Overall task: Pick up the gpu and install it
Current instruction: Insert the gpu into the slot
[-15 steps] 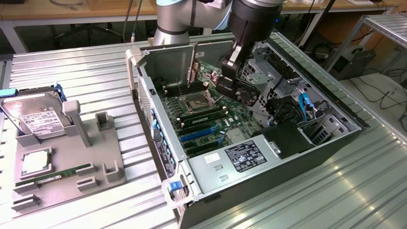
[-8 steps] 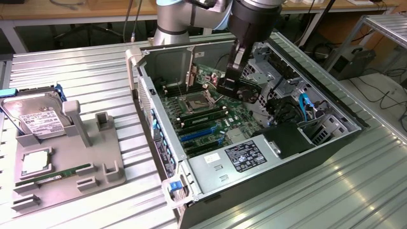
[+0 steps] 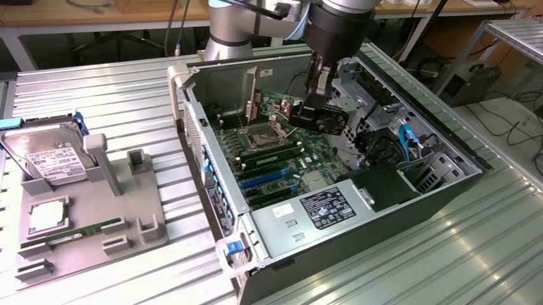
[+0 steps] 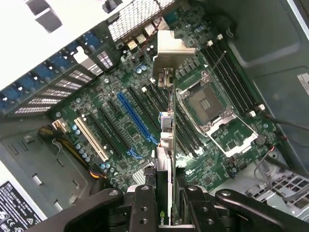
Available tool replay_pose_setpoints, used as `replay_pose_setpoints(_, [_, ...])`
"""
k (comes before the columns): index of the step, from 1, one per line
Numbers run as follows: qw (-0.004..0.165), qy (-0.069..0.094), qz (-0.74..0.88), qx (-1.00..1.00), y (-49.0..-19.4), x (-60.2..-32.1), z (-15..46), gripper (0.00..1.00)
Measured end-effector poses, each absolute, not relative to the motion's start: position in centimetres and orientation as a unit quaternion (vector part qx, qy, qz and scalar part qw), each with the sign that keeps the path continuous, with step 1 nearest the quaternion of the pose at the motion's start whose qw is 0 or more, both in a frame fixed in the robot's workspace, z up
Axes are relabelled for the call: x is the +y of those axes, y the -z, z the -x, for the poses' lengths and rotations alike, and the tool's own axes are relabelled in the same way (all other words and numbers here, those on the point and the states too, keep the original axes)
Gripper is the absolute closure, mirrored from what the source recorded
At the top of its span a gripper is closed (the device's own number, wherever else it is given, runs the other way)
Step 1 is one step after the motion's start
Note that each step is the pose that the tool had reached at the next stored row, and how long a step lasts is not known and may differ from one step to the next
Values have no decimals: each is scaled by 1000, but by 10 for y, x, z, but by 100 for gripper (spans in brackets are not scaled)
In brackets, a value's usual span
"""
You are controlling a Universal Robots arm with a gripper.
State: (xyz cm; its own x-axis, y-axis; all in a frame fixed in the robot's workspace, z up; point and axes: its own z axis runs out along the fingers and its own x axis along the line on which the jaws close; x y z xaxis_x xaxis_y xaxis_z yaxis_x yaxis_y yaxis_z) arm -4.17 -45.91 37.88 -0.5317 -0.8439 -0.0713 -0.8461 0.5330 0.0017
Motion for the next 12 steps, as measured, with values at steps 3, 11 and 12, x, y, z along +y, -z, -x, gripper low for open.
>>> replay_pose_setpoints(3, [32,-18,527,849,-377,-459,42,74])
replay_pose_setpoints(11, [34,-19,598,800,-373,-459,42,74])
replay_pose_setpoints(12, [34,-19,607,794,-372,-459,42,74])
